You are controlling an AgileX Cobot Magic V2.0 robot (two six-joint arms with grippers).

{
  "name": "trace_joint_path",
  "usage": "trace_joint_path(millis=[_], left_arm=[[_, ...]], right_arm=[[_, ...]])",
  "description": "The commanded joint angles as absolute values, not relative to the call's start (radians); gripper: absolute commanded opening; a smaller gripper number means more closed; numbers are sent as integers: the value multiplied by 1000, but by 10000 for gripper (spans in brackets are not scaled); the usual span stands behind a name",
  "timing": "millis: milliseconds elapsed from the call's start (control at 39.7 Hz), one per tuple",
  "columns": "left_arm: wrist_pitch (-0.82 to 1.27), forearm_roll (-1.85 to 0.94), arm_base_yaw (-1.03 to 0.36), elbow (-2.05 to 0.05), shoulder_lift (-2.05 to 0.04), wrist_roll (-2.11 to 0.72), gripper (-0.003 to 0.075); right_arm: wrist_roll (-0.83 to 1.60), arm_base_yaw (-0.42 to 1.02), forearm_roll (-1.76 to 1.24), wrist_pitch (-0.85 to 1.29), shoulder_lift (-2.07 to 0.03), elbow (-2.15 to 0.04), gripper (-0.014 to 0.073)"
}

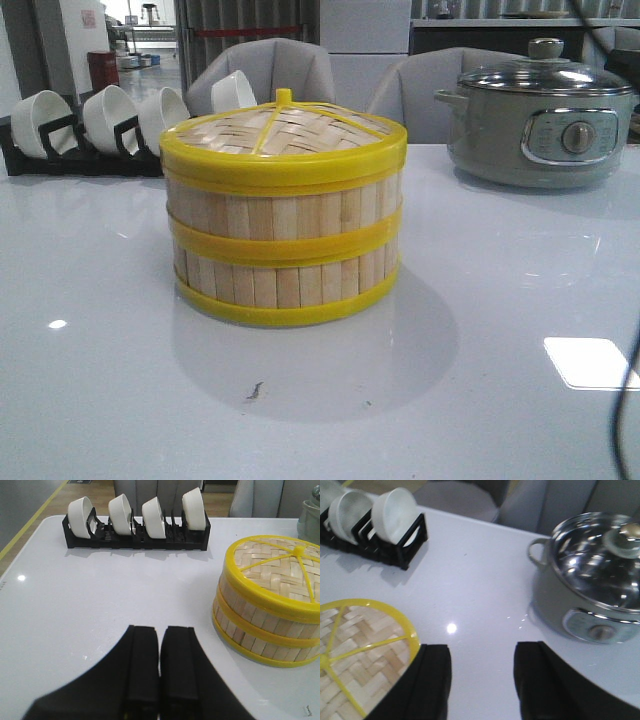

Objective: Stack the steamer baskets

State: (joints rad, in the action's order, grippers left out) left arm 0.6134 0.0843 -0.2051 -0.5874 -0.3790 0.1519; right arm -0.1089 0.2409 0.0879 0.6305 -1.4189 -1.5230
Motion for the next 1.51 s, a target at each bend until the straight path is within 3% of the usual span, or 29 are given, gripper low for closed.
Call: trace_joint_path(millis=[0, 353, 630, 908, 1134, 1235, 1336, 1487], left_arm=[[522, 87, -209, -616, -387, 158, 83], [522, 87, -209, -616, -387, 158, 83], [522, 87, -209, -616, -387, 158, 83], [522, 87, -209, -616, -387, 158, 83], [522, 87, -209, -616, -387, 158, 83], [522, 87, -209, -616, -387, 158, 83], [522, 87, -209, -616, -387, 158, 83], [522, 87, -209, -616, -387, 158, 83]], right_arm=[[-103, 174, 100, 433, -1236, -1383, 402], [-103, 30, 100, 139, -771, -814, 402], [-103, 25, 100, 112, -474, -466, 402], [-103, 25, 100, 112, -259, -267, 402], [-103, 25, 100, 107, -230, -220, 400], [-103, 25, 100, 100, -230, -220, 288], [-103, 25, 100, 112, -230, -220, 40], [-103, 25, 100, 112, -230, -220, 57]])
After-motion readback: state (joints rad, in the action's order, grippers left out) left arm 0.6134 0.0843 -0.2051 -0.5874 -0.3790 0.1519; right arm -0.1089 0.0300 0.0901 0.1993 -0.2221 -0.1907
